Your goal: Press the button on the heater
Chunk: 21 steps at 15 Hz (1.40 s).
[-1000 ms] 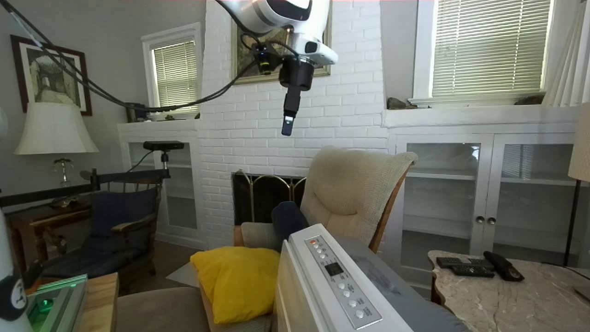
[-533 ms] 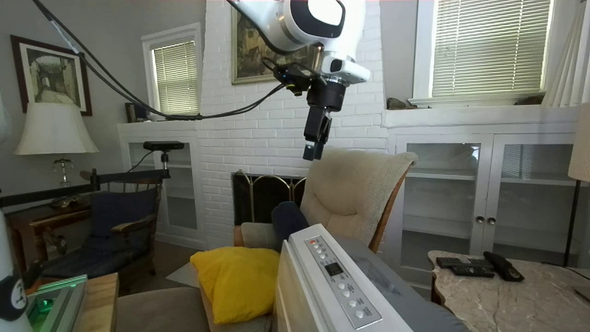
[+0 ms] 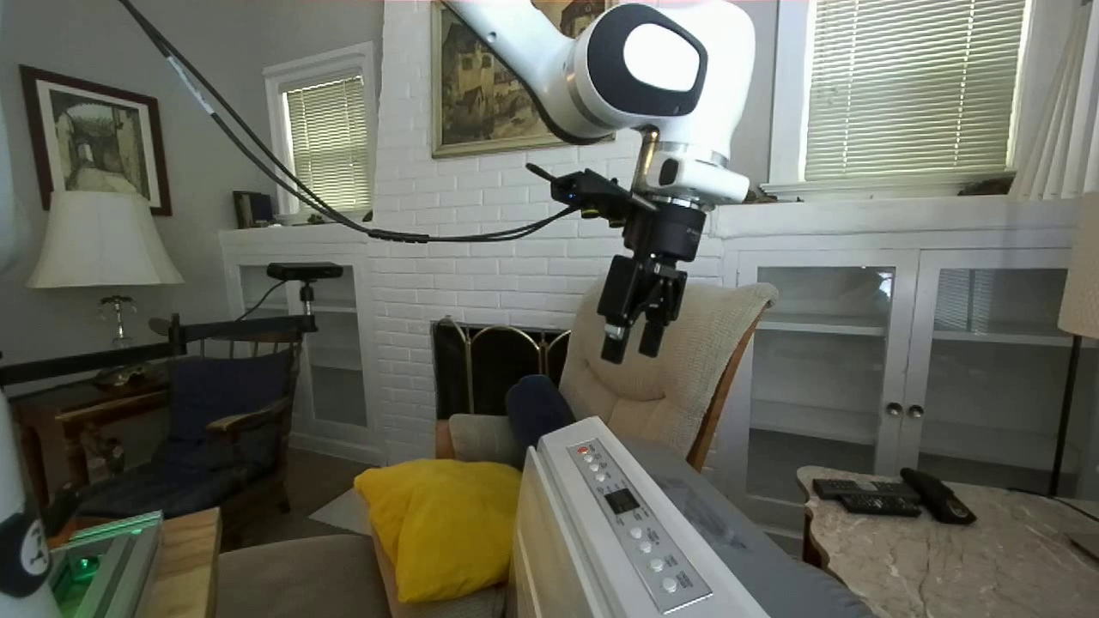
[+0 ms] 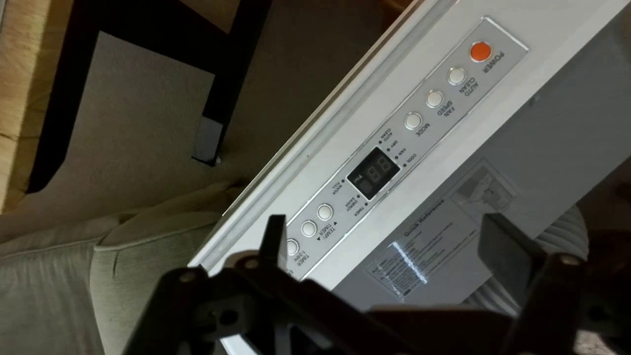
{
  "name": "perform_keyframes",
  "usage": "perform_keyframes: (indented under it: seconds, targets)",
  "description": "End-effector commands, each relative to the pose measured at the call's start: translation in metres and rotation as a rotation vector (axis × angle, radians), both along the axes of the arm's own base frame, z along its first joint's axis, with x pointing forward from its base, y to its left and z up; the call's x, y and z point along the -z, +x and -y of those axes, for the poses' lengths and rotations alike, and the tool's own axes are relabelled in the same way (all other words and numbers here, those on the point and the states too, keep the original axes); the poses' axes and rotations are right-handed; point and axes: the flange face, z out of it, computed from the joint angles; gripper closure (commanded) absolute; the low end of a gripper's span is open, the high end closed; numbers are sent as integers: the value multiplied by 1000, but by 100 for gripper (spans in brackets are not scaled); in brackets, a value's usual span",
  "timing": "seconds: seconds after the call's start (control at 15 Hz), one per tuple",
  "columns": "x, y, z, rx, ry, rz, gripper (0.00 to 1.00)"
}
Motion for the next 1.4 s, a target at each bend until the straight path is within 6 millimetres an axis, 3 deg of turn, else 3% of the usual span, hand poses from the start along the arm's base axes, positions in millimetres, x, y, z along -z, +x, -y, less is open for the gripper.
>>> perform_keyframes:
  seconds: [0.0, 0.27, 0.33, 0.47, 0.8, 1.33]
  targets:
    - [17, -11, 21, 126, 64, 18, 0]
    - [29, -24, 59, 231, 62, 62, 0]
    - [24, -16, 46, 161, 50, 31, 0]
    - [26, -19, 53, 171, 48, 31, 0]
    - [25, -17, 48, 168, 37, 40, 0]
    - [44, -56, 115, 362, 26, 40, 1]
